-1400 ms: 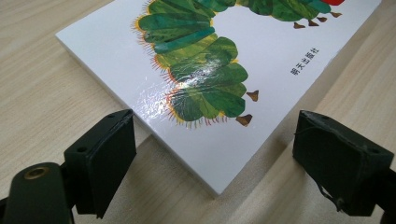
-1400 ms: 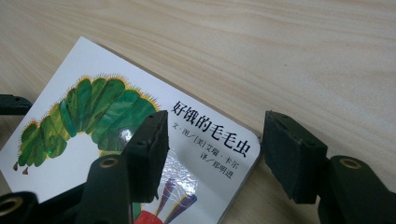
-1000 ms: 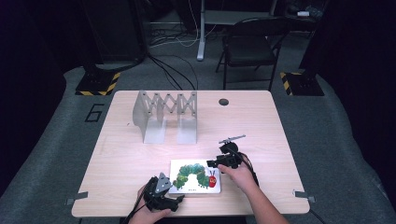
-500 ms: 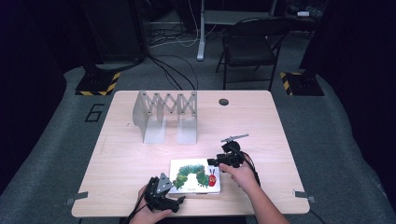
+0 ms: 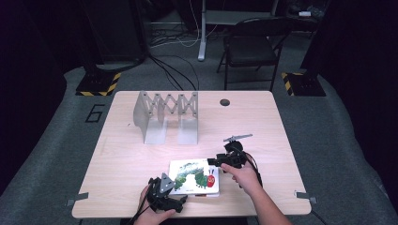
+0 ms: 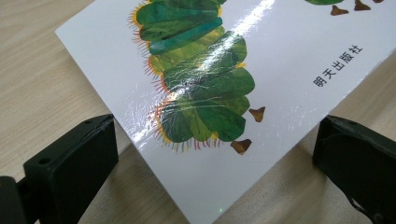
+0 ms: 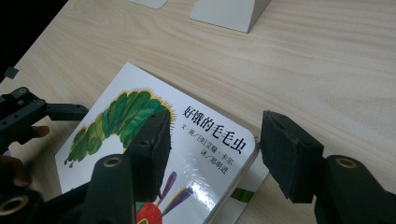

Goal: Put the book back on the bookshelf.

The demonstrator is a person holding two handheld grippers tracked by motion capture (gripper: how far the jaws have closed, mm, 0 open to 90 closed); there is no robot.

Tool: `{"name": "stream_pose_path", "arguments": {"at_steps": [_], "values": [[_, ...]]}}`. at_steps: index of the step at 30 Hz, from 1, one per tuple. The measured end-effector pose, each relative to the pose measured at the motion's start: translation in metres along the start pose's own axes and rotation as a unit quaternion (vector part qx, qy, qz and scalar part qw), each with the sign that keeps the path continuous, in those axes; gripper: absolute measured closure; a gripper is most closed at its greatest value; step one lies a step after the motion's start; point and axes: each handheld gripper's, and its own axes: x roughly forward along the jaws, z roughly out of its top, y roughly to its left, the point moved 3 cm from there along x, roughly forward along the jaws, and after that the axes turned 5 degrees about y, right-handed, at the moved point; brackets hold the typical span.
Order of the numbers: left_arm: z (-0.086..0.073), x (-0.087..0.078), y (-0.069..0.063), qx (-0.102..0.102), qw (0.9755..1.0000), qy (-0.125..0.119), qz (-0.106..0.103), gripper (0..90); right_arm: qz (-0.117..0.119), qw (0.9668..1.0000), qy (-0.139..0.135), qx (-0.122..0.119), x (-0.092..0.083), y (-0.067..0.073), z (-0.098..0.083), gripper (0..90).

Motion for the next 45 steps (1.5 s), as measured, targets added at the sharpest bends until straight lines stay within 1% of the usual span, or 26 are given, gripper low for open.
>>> {"name": "stream_pose_path", "arguments": {"at_steps": [1,3,7,9,10,11,12,13,14,16,17,18,19,21,22,23,27,29,31,34,35,36,38,39,44,45], "values": [[0.000,0.000,0.000,0.001,1.0000,0.004,-0.001,0.0,-0.001,1.0000,-0.004,-0.005,0.000,0.000,0.001,43.1],[0.000,0.000,0.000,0.001,1.0000,0.004,0.001,0.0,0.001,1.0000,-0.005,0.003,-0.002,0.002,0.002,43.1],[0.001,-0.001,0.000,0.000,1.0000,0.009,0.005,0.0,0.008,0.9999,-0.015,0.001,-0.006,0.005,0.004,43.1],[0.001,0.000,0.000,-0.003,0.9999,0.005,0.011,0.0,0.011,0.9998,-0.018,0.003,-0.008,0.006,0.004,43.1],[0.001,0.000,0.000,-0.009,0.9999,0.003,0.013,0.0,0.011,0.9998,-0.017,0.002,-0.009,0.007,0.004,43.1],[0.001,0.000,0.000,-0.007,0.9998,0.004,0.017,0.0,0.012,0.9998,-0.018,-0.002,-0.009,0.008,0.004,43.2],[0.001,0.001,0.000,-0.013,0.9997,0.002,0.018,0.0,0.013,0.9998,-0.017,0.000,-0.009,0.009,0.004,43.4],[0.001,0.000,0.001,-0.008,0.9997,0.003,0.021,0.0,0.014,0.9998,-0.016,-0.002,-0.009,0.009,0.004,43.5],[0.001,0.000,0.001,-0.007,0.9998,0.004,0.019,0.0,0.014,0.9998,-0.016,-0.004,-0.008,0.009,0.004,43.6],[0.002,0.000,0.000,-0.001,0.9997,0.000,0.024,0.0,0.012,0.9998,-0.013,-0.004,-0.007,0.010,0.004,43.7],[0.002,-0.001,-0.001,0.001,0.9997,-0.001,0.023,0.2,0.013,0.9998,-0.013,-0.005,-0.007,0.009,0.004,43.8],[0.002,-0.002,-0.001,0.011,0.9994,-0.003,0.031,1.0,0.013,0.9998,-0.014,-0.004,-0.007,0.009,0.004,43.9],[0.003,-0.003,-0.003,0.018,0.9992,-0.005,0.035,1.7,0.013,0.9998,-0.012,-0.005,-0.006,0.009,0.004,43.9],[0.003,-0.004,-0.005,0.031,0.9986,-0.008,0.042,3.5,0.012,0.9998,-0.012,-0.003,-0.006,0.009,0.004,43.9],[0.003,-0.004,-0.005,0.037,0.9984,-0.007,0.042,4.1,0.012,0.9998,-0.012,-0.005,-0.006,0.009,0.004,43.9],[0.003,-0.004,-0.006,0.037,0.9982,-0.009,0.047,4.4,0.013,0.9998,-0.011,-0.005,-0.006,0.009,0.004,43.9],[0.003,-0.005,-0.006,0.042,0.9981,-0.008,0.044,4.7,0.012,0.9999,-0.011,-0.005,-0.006,0.009,0.004,43.9],[0.003,-0.005,-0.007,0.047,0.9976,-0.012,0.049,5.1,0.013,0.9998,-0.011,-0.004,-0.006,0.009,0.004,43.9],[0.003,-0.005,-0.009,0.054,0.9966,-0.018,0.060,5.5,0.013,0.9999,-0.009,-0.003,-0.005,0.009,0.004,43.9],[0.003,-0.006,-0.010,0.062,0.9962,-0.017,0.059,6.1,0.012,0.9999,-0.008,-0.006,-0.005,0.009,0.003,43.8],[0.003,-0.006,-0.011,0.067,0.9955,-0.022,0.063,6.7,0.012,0.9999,-0.008,-0.005,-0.005,0.009,0.003,43.8],[0.003,-0.007,-0.012,0.074,0.9953,-0.021,0.058,8.3,0.012,0.9999,-0.008,-0.005,-0.005,0.009,0.003,43.9],[0.004,-0.008,-0.015,0.088,0.9936,-0.031,0.064,11.7,0.012,0.9999,-0.007,-0.007,-0.005,0.009,0.003,43.8],[0.004,-0.008,-0.016,0.090,0.9937,-0.031,0.058,13.0,0.012,0.9999,-0.008,-0.005,-0.005,0.009,0.003,43.8],[0.002,-0.008,-0.014,0.086,0.9938,-0.040,0.058,13.4,0.011,0.9999,-0.005,-0.003,-0.004,0.008,0.003,43.9],[0.002,-0.008,-0.014,0.088,0.9939,-0.038,0.053,13.5,0.011,0.9999,-0.005,-0.002,-0.003,0.008,0.003,43.9]]}}
